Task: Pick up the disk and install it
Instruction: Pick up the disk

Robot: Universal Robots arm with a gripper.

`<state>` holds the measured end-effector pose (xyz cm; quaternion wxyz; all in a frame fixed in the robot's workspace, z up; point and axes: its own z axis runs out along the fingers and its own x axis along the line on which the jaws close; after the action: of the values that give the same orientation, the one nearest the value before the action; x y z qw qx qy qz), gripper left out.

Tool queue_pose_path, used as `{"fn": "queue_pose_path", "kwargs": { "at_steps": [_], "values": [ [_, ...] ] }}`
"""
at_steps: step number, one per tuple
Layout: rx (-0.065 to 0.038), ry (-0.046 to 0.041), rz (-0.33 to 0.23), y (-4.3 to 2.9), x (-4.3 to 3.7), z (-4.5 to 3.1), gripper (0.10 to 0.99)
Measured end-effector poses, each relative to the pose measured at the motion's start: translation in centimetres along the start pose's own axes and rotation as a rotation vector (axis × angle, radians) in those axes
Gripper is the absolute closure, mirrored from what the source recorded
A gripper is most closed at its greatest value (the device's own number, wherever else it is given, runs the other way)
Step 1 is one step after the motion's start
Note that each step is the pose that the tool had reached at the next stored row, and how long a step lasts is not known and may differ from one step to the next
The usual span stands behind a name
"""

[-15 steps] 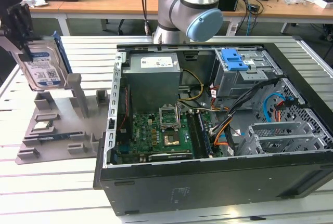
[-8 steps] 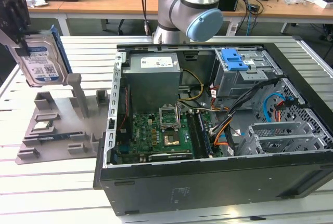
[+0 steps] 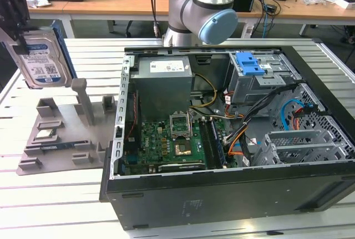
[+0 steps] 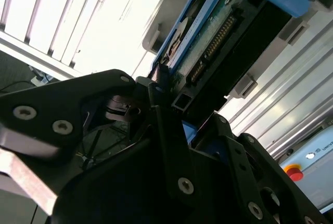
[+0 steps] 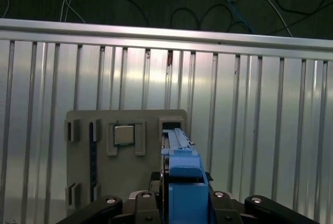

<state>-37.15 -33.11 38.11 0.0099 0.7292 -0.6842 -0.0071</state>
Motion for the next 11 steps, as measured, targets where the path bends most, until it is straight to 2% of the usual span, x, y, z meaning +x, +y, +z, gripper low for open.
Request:
{"fn": "queue_pose_path", "kwargs": {
  "at_steps": [11],
  "values": [
    [0.000, 0.0000, 0.000, 0.05, 0.01, -1.99, 0.718]
  ]
}}
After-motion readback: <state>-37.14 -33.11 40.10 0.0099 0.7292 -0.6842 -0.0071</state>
